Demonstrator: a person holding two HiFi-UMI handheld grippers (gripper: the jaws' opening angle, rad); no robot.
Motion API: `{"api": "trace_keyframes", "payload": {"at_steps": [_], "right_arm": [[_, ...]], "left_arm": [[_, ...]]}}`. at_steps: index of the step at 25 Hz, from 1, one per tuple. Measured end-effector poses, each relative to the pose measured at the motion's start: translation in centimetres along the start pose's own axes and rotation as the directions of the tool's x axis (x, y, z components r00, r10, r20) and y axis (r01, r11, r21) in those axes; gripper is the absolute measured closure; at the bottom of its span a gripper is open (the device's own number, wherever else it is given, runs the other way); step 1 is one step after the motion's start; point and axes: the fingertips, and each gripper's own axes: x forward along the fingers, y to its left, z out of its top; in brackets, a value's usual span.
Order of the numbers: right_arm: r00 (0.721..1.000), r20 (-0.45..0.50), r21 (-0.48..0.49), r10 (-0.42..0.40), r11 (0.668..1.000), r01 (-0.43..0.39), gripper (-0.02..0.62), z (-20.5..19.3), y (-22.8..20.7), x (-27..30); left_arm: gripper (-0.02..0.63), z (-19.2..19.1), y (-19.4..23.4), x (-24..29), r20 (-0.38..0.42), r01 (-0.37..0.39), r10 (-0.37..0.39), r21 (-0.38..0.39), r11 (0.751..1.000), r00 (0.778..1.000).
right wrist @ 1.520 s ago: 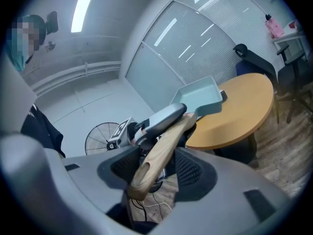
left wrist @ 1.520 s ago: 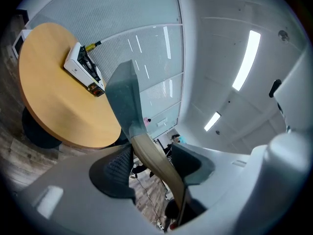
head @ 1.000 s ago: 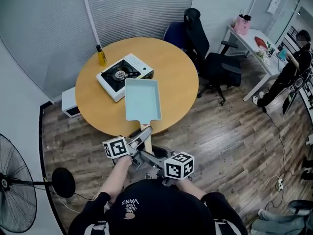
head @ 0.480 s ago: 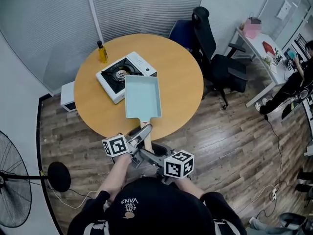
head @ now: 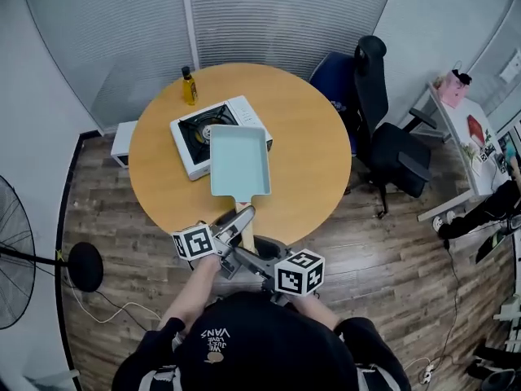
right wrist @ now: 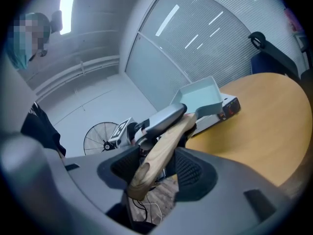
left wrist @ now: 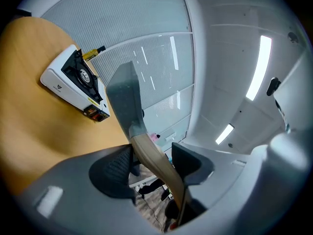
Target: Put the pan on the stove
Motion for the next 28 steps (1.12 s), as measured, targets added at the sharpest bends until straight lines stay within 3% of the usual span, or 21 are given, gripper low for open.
{"api": "trace_keyframes", "payload": {"at_steps": [11, 18, 28], "right_arm": [[0.984, -0.126, -0.049, 0.127, 0.99, -0.134, 0.383, 1.7, -2.7, -0.8], [0.976, -0.152, -0.037, 0.153, 0.986, -0.161, 0.383, 2.3, -3.8, 0.8], [0.977, -0.171, -0.069, 0.124, 0.988, -0.138, 0.383, 4.3, -6.7, 5.8]], "left_arm": [[0.37, 1.3, 1.2, 1.7, 0.17, -0.08, 0.083, -0.022, 0.997, 0.982], [0.37, 2.7, 2.9, 2.0, 0.188, -0.108, 0.113, -0.034, 0.994, 0.976], [0.37, 7.1, 6.9, 3.2, 0.196, -0.086, 0.091, -0.03, 0.996, 0.976]]}}
